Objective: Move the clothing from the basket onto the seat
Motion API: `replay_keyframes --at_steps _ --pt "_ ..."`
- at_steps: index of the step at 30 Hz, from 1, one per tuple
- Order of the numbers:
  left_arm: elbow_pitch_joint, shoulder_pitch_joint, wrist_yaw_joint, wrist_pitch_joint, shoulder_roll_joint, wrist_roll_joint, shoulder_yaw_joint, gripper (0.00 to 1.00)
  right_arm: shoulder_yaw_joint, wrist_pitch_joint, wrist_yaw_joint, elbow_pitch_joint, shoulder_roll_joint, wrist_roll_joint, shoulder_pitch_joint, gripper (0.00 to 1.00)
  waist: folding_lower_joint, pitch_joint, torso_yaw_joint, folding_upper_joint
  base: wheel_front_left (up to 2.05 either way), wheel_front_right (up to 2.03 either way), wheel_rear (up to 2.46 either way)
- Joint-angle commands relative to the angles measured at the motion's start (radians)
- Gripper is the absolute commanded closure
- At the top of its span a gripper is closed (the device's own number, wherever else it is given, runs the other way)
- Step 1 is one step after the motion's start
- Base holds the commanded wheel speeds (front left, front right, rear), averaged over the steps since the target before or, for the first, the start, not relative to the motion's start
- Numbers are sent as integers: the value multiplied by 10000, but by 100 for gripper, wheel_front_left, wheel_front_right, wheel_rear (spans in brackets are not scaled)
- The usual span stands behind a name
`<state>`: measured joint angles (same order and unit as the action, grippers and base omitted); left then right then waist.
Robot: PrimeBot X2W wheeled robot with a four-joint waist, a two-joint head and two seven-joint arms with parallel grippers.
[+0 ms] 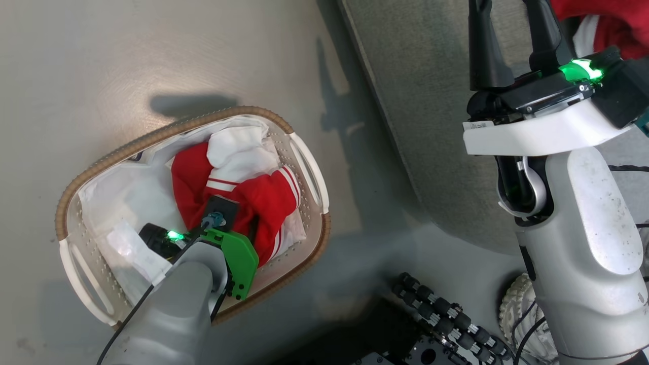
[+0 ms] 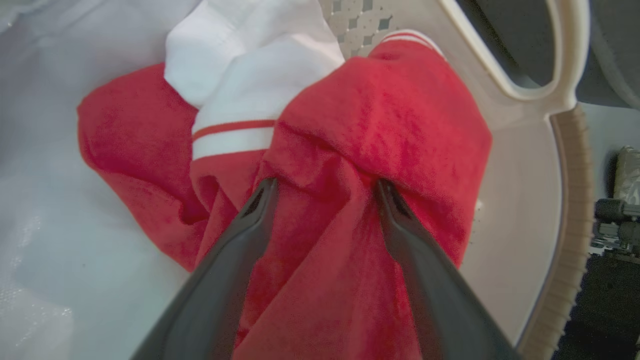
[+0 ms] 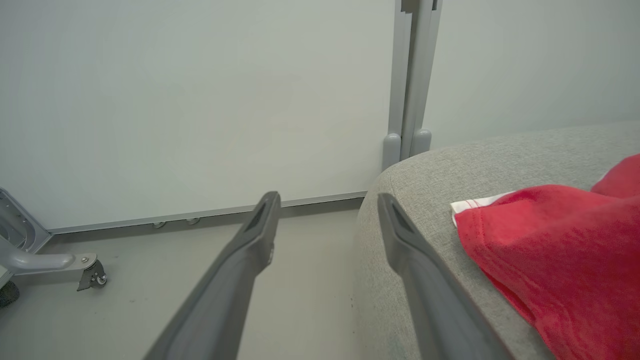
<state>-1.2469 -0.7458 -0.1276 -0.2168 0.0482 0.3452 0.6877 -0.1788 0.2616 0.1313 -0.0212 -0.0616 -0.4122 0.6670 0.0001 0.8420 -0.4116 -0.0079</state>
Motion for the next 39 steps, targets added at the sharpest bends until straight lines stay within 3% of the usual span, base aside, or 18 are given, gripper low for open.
replay_keyframes --at_steps 1,5,6,7,8,15,25,33,39 --pt "-57 -178 -48 163 99 175 140 0 -26 46 -10 35 16 105 91 0 -1 140 154 79 9 9 9" --pt "107 -323 -46 506 106 662 638 0 -61 46 -10 89 51 177 178 0 -1 293 279 79 4 4 4" --pt "175 -314 -46 626 104 796 773 5 -59 46 -10 100 56 175 181 0 -1 314 294 79 0 0 0" --pt "292 -322 -44 712 115 938 965 67 -47 46 -10 107 61 166 182 0 -1 338 309 79 0 0 0" --pt "344 -366 -44 769 160 1055 1107 100 -33 46 -10 114 64 164 182 0 -1 357 322 79 0 0 0" --pt "640 -364 -40 1025 297 2030 2012 100 16 46 -10 45 86 192 236 0 -1 213 478 79 0 0 0" --pt "922 -99 -41 171 289 3007 3053 100 122 46 -10 -234 75 -116 15 0 -1 -864 993 79 0 0 0" --pt "1329 265 -41 -416 166 3809 3409 100 12 46 -12 -658 78 14 -402 0 -1 -2182 1636 79 0 0 0" --pt "2076 714 -41 -488 108 3956 3091 100 -24 46 -12 -1039 -31 220 -1029 0 -1 -3409 2207 79 0 0 0"
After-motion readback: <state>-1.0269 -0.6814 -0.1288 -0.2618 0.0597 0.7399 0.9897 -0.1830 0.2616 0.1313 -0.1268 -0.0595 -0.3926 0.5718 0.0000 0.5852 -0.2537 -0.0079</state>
